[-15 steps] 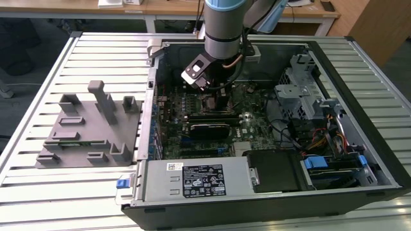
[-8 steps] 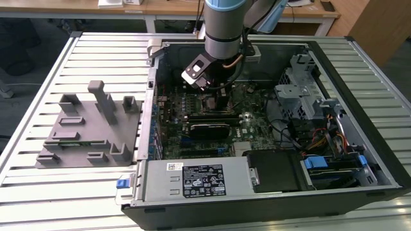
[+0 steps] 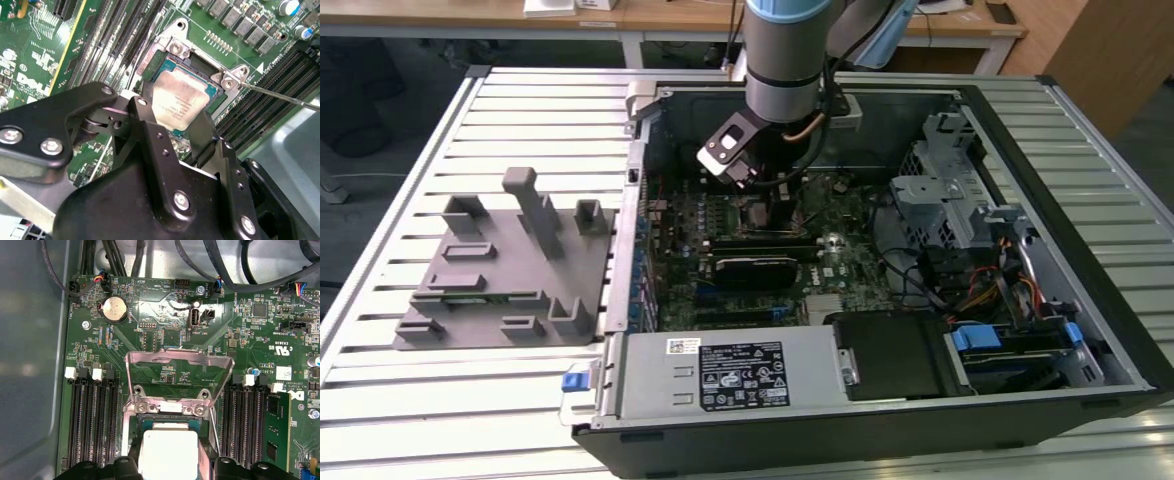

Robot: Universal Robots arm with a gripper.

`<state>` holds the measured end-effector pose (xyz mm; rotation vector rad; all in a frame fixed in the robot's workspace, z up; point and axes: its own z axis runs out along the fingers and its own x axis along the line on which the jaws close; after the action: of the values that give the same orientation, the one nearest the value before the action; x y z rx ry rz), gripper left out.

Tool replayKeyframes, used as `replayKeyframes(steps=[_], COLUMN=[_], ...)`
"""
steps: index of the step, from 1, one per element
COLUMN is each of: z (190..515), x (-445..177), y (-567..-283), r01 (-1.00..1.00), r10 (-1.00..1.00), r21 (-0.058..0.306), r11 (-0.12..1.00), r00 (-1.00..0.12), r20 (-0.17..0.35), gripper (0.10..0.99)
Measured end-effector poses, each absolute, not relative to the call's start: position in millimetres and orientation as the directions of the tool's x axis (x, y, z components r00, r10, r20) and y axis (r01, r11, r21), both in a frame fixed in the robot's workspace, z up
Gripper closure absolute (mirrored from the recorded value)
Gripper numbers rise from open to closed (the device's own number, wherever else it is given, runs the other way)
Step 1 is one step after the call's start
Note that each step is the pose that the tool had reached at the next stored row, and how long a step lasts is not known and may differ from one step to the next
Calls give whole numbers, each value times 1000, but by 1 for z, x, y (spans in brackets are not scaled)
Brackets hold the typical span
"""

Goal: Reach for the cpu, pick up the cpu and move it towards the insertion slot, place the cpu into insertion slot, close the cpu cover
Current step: 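Place the cpu into insertion slot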

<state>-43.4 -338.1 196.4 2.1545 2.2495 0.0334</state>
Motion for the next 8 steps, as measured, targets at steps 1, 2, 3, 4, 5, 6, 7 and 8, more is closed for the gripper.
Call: replayKeyframes(steps=[1,2,3,4,5,6,7,8], z=[196,196,196,196,196,197,198,199], x=[-43,-43,-43,-43,-43,-43,-43,-43], y=[-338,-338,-338,-338,-338,-338,-338,-338], r01=[998,998,998,998,998,998,998,998], r10=[999,999,999,999,999,999,999,999], r21=[34,34,34,34,34,34,34,34], r11=[43,43,43,43,43,43,43,43], r00=[-43,-43,-43,-43,-43,-43,-43,-43], r20=[-4,-4,-4,-4,-4,-4,-4,-4], gripper=[561,561,561,561,561,561,561,561])
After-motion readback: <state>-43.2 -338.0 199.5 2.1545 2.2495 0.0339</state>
